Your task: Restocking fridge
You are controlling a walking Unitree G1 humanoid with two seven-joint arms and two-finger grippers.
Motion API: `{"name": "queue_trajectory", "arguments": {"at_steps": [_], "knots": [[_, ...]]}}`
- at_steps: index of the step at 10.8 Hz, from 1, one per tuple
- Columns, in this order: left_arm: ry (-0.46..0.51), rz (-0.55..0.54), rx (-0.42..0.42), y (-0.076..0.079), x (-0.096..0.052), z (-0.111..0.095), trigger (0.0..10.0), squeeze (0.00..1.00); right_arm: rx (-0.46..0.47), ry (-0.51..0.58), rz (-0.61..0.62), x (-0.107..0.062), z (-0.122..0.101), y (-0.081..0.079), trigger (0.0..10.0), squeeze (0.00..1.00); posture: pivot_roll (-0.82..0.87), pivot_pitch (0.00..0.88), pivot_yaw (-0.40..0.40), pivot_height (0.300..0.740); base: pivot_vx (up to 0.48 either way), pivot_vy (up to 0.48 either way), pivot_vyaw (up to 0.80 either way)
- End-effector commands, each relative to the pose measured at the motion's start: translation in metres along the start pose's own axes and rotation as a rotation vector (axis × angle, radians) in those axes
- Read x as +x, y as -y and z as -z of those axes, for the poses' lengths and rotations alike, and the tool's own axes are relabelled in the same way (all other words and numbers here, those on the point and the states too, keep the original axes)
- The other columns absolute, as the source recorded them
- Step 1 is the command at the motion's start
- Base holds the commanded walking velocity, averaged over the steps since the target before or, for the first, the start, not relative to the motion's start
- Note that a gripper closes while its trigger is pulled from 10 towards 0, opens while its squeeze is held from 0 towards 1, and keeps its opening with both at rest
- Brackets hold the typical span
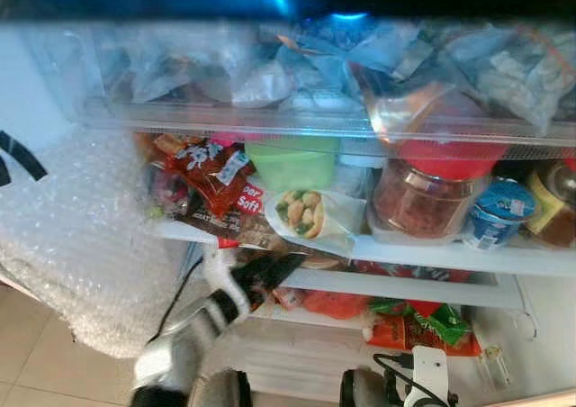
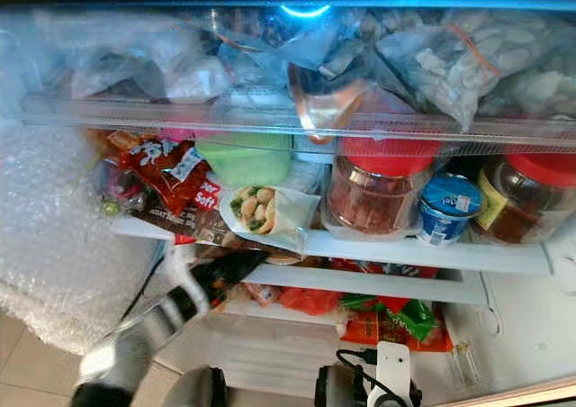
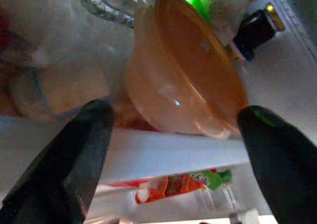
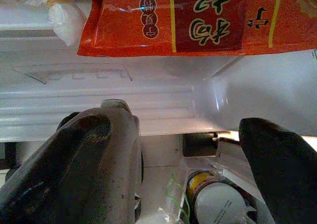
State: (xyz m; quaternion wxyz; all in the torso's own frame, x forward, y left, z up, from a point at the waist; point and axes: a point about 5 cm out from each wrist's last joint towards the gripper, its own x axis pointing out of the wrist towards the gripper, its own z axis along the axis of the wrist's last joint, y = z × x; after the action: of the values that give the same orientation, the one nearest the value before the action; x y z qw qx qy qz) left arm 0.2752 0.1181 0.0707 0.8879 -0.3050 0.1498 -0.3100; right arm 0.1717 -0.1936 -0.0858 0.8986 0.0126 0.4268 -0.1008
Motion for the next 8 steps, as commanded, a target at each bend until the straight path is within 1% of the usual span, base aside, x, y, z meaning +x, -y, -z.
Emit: {"name": "queue_trajectory", "arguments": {"at_steps": [1, 3, 4, 5, 6, 7, 8], "knots": [[0.002, 0.030, 0.022, 0.000, -0.010, -0.006, 10.0, 0.00, -0.003, -0.124, -0.014, -0.008, 0.032, -0.003, 10.0, 0.00, -0.03, 0.106, 0.060, 0.643, 0.000, 0.000, 0.00], [-0.090, 0.131, 0.054, 0.006, -0.034, -0.003, 10.0, 0.00, -0.008, -0.125, -0.016, -0.008, 0.033, -0.003, 10.0, 0.00, -0.03, 0.109, 0.057, 0.643, 0.000, 0.000, 0.00], [-0.123, 0.196, 0.071, 0.011, -0.043, -0.002, 10.0, 0.00, -0.008, -0.125, -0.016, -0.008, 0.033, -0.003, 10.0, 0.00, -0.03, 0.110, 0.056, 0.643, 0.000, 0.000, 0.00], [-0.156, 0.233, 0.082, 0.014, -0.050, -0.001, 10.0, 0.00, -0.006, -0.126, -0.014, -0.008, 0.033, -0.002, 10.0, 0.00, -0.03, 0.111, 0.056, 0.643, 0.000, 0.000, 0.00], [-0.212, 0.252, 0.106, 0.014, -0.060, 0.003, 10.0, 0.00, -0.005, -0.127, -0.013, -0.009, 0.034, -0.002, 10.0, 0.00, -0.03, 0.111, 0.055, 0.643, 0.000, 0.000, 0.00], [-0.301, 0.182, 0.172, 0.003, -0.070, 0.007, 10.0, 0.00, -0.002, -0.129, -0.011, -0.009, 0.034, -0.002, 10.0, 0.00, -0.02, 0.113, 0.054, 0.643, 0.000, 0.000, 0.00], [-0.348, 0.135, 0.207, -0.004, -0.074, 0.006, 10.0, 0.00, -0.004, -0.130, -0.010, -0.009, 0.034, -0.001, 10.0, 0.00, -0.02, 0.114, 0.054, 0.643, 0.000, 0.000, 0.00]]}}
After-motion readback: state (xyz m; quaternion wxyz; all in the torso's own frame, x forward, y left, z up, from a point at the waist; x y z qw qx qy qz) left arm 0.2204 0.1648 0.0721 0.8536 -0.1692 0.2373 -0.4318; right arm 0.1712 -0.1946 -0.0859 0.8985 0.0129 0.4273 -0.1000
